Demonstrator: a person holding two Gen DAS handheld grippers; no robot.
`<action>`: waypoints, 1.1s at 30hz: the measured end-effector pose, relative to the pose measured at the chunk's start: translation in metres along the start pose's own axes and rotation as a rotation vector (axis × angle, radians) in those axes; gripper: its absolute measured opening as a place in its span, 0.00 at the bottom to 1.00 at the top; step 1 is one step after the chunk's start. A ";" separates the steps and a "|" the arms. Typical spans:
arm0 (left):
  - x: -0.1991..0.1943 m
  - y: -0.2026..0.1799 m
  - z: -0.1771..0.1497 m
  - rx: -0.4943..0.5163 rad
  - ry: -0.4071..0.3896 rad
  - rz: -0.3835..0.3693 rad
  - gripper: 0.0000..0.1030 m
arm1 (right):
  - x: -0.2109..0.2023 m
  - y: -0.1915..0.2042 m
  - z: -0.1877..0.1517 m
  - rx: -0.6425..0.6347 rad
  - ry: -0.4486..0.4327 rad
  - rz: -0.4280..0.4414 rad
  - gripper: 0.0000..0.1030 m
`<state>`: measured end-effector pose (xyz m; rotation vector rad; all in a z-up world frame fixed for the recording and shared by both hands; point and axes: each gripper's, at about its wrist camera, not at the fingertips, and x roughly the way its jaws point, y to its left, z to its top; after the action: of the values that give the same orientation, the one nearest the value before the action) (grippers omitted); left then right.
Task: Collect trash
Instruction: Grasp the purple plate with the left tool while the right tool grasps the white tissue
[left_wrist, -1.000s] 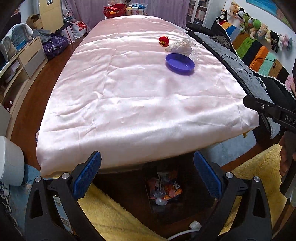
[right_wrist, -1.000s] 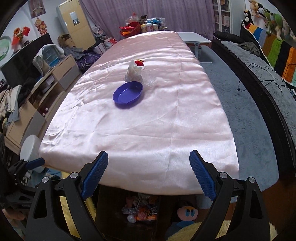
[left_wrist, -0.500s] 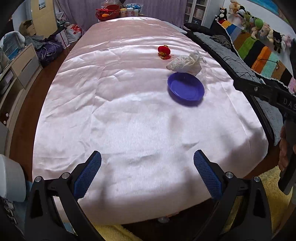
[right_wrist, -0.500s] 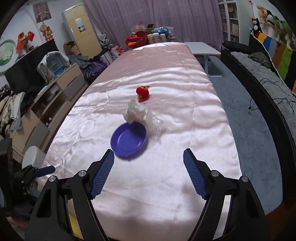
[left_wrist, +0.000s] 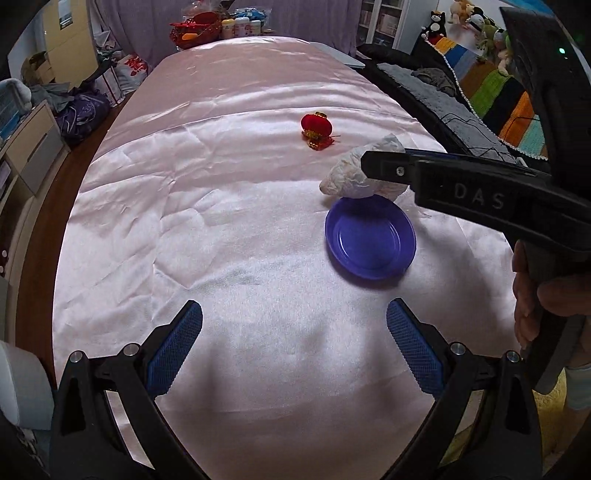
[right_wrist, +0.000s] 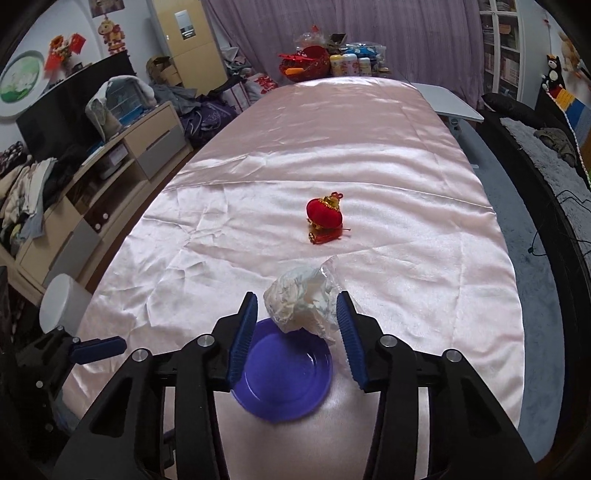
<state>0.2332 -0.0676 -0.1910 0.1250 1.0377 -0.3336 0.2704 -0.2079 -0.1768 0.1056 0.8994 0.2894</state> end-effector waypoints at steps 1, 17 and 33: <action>0.002 -0.001 0.002 -0.001 0.003 -0.003 0.92 | 0.005 0.000 0.001 -0.006 0.011 0.000 0.27; 0.044 -0.041 0.037 0.035 0.019 -0.095 0.92 | -0.013 -0.036 0.031 0.020 -0.071 0.017 0.07; 0.053 -0.058 0.040 0.071 0.009 -0.049 0.72 | -0.039 -0.051 0.030 0.040 -0.120 0.020 0.07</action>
<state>0.2713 -0.1437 -0.2132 0.1653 1.0393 -0.4145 0.2813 -0.2668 -0.1401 0.1679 0.7853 0.2807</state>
